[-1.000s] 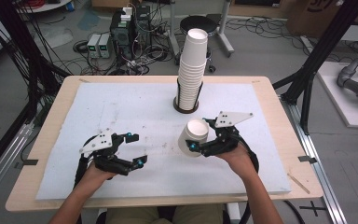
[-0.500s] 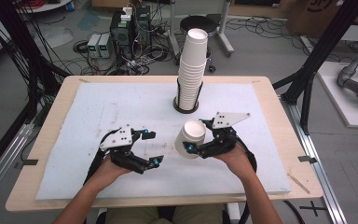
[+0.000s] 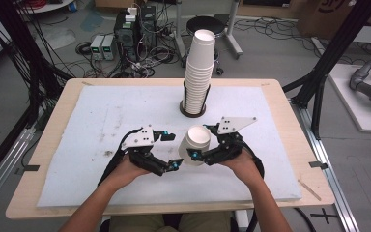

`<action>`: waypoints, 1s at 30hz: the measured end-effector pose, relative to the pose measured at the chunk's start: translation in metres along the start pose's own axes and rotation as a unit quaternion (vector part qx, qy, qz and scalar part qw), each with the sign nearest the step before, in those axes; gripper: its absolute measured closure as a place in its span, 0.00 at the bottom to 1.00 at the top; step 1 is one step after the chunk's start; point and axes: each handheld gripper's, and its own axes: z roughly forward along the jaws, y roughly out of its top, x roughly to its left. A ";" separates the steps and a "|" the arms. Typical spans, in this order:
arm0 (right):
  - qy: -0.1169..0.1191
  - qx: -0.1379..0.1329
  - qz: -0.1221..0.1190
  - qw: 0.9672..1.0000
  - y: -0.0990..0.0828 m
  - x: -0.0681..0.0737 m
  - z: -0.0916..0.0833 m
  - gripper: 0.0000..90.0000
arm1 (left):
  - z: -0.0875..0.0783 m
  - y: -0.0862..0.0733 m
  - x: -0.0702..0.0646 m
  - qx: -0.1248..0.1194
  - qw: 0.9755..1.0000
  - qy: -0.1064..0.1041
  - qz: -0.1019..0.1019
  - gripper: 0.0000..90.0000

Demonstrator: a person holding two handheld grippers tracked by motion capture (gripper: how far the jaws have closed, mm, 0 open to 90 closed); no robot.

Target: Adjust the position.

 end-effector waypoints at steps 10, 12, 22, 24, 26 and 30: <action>0.003 0.000 -0.003 1.000 0.001 0.001 0.002 0.23 | 0.013 0.002 -0.001 0.012 1.000 -0.004 0.018 0.15; 0.003 -0.001 -0.003 1.000 0.001 0.001 0.001 0.23 | 0.015 0.002 -0.002 0.010 1.000 -0.006 0.019 0.15; 0.009 0.000 -0.006 1.000 0.001 0.001 0.003 0.23 | 0.019 0.003 -0.001 0.008 1.000 -0.013 0.021 0.15; 0.012 0.001 -0.004 1.000 0.001 0.002 0.003 0.23 | 0.019 0.003 -0.001 0.011 1.000 -0.013 0.023 0.15; 0.013 0.000 -0.005 1.000 0.001 0.002 0.004 0.23 | 0.020 0.003 -0.001 0.013 1.000 -0.015 0.022 0.15; 0.014 0.002 -0.006 1.000 0.001 0.002 0.004 0.23 | 0.024 0.003 -0.002 0.017 0.999 -0.016 0.023 0.15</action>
